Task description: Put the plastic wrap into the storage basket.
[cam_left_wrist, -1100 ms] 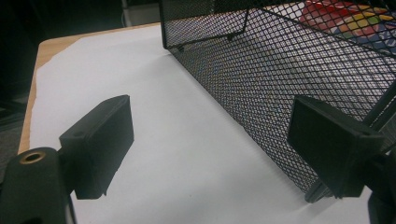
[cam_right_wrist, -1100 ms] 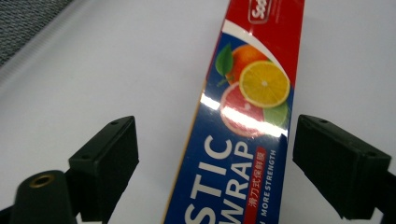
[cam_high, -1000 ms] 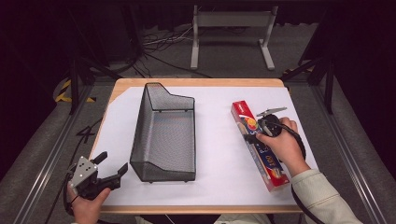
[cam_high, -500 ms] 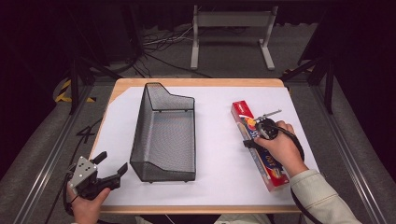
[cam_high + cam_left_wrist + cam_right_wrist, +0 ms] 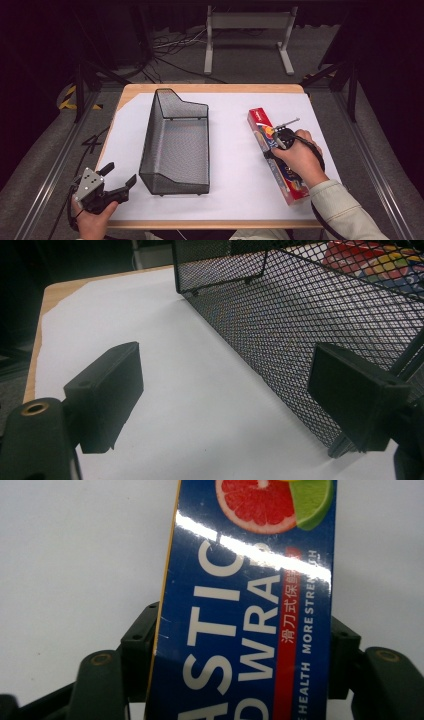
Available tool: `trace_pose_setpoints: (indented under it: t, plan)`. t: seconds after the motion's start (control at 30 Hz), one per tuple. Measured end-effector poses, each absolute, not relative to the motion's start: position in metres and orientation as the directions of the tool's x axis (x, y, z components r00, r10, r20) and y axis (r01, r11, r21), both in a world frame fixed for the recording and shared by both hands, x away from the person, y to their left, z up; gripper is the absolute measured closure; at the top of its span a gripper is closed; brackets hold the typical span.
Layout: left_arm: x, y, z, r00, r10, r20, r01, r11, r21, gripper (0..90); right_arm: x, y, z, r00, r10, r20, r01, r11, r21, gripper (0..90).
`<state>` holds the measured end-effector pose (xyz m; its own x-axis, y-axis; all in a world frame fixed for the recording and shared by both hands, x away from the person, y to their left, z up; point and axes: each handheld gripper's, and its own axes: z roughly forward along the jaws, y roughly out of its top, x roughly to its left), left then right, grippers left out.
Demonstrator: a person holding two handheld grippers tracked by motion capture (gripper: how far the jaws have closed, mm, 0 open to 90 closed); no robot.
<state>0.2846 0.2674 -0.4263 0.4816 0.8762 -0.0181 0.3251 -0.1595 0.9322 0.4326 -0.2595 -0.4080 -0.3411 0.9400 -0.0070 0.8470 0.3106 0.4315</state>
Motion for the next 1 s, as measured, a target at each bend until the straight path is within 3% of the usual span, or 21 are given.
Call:
trace_pose_setpoints:
  t: [0.3,1.0]
  plan:
    - [0.285,0.267,-0.427,0.479,0.877,-0.019,0.327,-0.159,0.932,15.4,0.429,-0.258,-0.404,-0.302,0.953,0.015,0.858,0.265,0.440,39.1]
    - [0.284,0.267,-0.426,0.478,0.878,-0.015,0.325,-0.161,0.932,15.4,0.423,-0.243,-0.342,-0.316,0.946,0.075,0.819,0.232,0.525,39.0]
